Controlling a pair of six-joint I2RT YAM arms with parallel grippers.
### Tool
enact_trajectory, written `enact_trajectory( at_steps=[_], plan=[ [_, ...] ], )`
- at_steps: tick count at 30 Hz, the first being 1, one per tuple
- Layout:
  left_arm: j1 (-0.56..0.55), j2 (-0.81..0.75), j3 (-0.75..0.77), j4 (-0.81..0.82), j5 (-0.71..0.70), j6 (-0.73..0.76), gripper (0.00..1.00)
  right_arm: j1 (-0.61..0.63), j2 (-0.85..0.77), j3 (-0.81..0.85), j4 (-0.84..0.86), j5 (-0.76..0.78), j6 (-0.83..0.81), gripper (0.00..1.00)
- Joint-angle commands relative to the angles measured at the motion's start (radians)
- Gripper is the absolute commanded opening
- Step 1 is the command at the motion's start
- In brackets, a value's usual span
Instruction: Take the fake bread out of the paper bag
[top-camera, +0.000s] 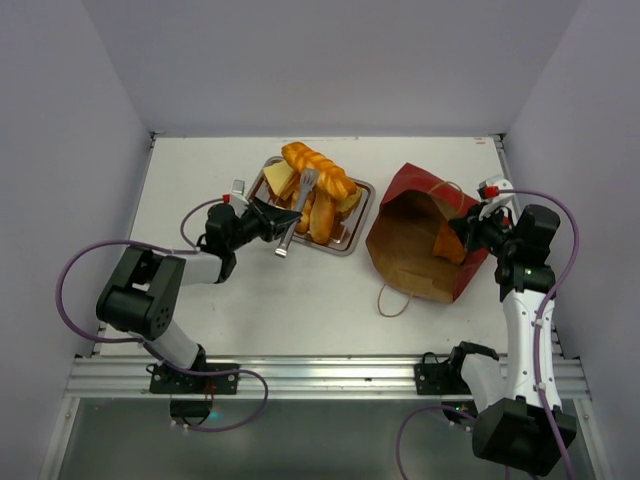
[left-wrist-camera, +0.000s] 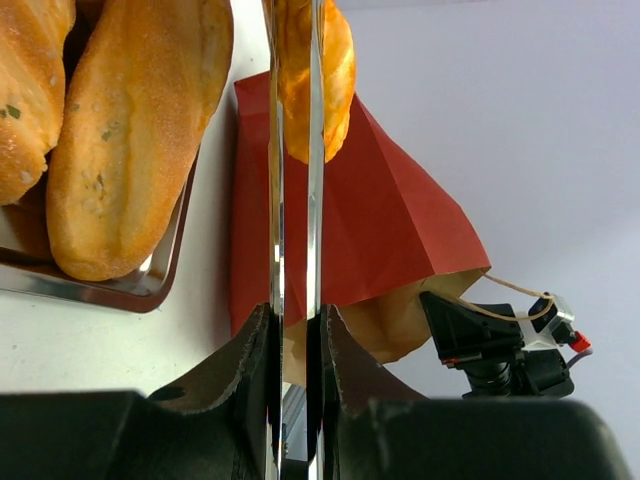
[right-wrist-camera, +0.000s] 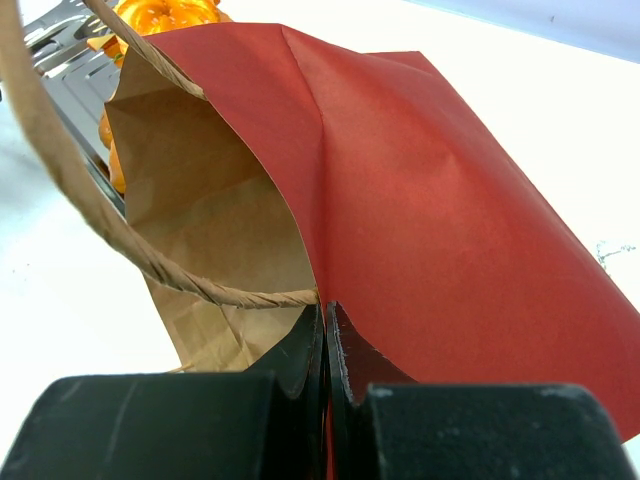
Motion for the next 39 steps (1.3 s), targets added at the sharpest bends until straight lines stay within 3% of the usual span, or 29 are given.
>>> enact_trajectory(
  at_steps=[1,30,39],
  plan=[
    [0.022,-0.031,-0.022,0.133,0.029,0.048,0.00,-0.001,-0.014,-0.007,0.033,-0.013,-0.015,0.01],
    [0.079,0.012,-0.038,0.125,0.052,0.119,0.00,-0.001,-0.008,-0.007,0.035,-0.014,-0.016,0.01],
    [0.091,0.012,-0.065,0.111,0.049,0.126,0.16,-0.002,-0.008,-0.007,0.035,-0.017,-0.016,0.01]
  ],
)
